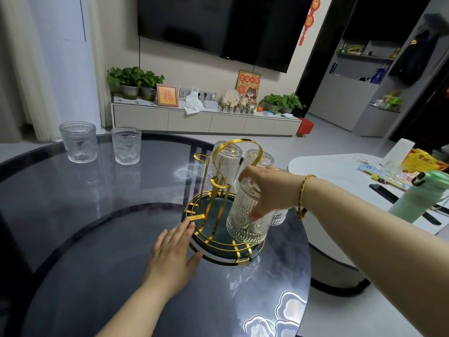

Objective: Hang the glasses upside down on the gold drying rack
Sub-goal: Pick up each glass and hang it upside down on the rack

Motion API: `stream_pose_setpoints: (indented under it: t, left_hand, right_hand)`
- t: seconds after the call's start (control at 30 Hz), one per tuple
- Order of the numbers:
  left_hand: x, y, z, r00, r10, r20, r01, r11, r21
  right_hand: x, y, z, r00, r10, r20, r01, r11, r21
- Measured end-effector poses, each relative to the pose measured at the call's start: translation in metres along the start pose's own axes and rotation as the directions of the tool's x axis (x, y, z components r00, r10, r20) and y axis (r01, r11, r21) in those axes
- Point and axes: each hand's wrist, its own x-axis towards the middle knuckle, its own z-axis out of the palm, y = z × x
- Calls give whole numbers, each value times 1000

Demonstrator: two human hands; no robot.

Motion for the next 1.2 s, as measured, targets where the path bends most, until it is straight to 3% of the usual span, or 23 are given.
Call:
stream_pose_setpoints:
  t: [0.33, 0.73, 0.83, 0.93, 1.0, 1.1, 1.2]
  left_hand:
    - [1, -2, 3, 1000, -4, 10, 4, 1000, 14]
    - [-4, 2, -1, 1000, -11, 11, 11, 1000, 17]
    - [-7, 0, -7, 999, -40, 8, 40, 999, -32]
    - [-14, -10, -19, 996, -70, -47, 68, 997, -34]
    - [-20, -24, -35, 984, -99, -151, 99, 995, -11]
    - [-25, -49, -64, 949, -195, -247, 205, 979, 16]
    - [-28, -81, -92, 926, -292, -240, 319, 945, 79]
  right_hand:
    - [-5, 2, 2, 1000, -8, 5, 9, 1000, -14]
    - [-27, 3, 5, 984, 26, -176, 6, 984, 178]
    - [-33, -2, 5, 916, 27, -400, 71, 971, 228]
    - [-36, -20, 8, 728, 82, -680, 215, 915, 341]
    - [-34, -40, 11, 660, 84, -747, 297, 884, 362]
    - [-20, -76, 24, 667, 28, -745, 384, 843, 376]
    - [8, -111, 48, 717, 31, -696, 424, 774, 471]
